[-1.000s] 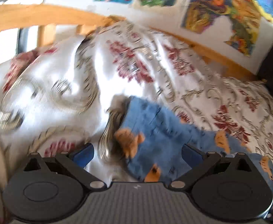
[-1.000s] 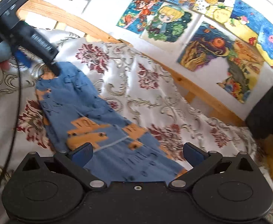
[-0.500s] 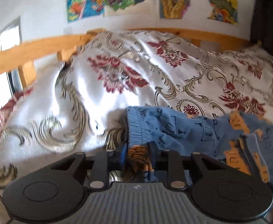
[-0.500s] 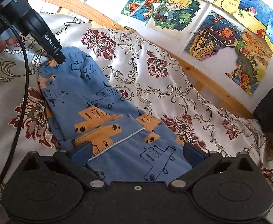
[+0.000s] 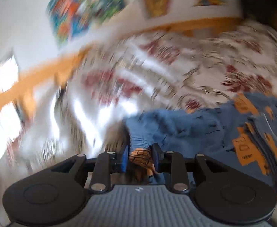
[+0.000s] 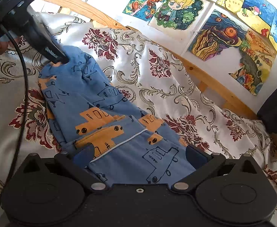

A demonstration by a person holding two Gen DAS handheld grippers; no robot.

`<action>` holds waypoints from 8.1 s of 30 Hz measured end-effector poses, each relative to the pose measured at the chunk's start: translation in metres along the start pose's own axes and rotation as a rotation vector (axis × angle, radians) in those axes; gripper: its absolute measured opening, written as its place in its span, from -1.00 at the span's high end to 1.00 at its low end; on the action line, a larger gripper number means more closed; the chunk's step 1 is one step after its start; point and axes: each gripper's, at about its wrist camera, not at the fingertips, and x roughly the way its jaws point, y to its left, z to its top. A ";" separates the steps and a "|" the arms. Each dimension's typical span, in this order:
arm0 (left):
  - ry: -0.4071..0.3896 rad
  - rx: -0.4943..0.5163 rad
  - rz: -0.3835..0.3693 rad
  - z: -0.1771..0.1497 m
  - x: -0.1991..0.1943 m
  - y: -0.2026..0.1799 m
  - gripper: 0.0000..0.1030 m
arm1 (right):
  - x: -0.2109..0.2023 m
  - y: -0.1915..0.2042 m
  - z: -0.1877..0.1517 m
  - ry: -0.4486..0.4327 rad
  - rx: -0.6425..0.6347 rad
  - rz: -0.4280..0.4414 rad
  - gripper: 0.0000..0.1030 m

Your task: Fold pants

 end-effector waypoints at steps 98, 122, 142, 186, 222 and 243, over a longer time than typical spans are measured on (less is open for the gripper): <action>-0.142 0.324 -0.606 0.004 -0.103 -0.242 -0.26 | -0.009 -0.250 -0.093 0.130 0.925 0.214 -0.79; 0.152 -0.018 -0.694 0.002 -0.078 -0.152 -0.83 | -0.041 -0.221 -0.069 0.185 0.748 0.014 -0.74; 0.206 -0.043 -0.272 0.057 0.061 -0.159 -1.00 | -0.039 -0.160 -0.073 0.442 0.572 -0.104 -0.97; 0.169 0.037 -0.248 0.003 -0.013 -0.106 -0.99 | -0.052 -0.149 -0.055 0.478 0.264 -0.146 -0.99; 0.218 -0.058 -0.431 0.051 0.002 -0.086 -0.99 | -0.033 -0.214 -0.070 0.179 0.600 0.131 -0.99; 0.328 -0.195 -0.706 0.005 0.017 -0.089 -0.92 | 0.041 -0.248 -0.119 0.085 1.084 0.450 -0.61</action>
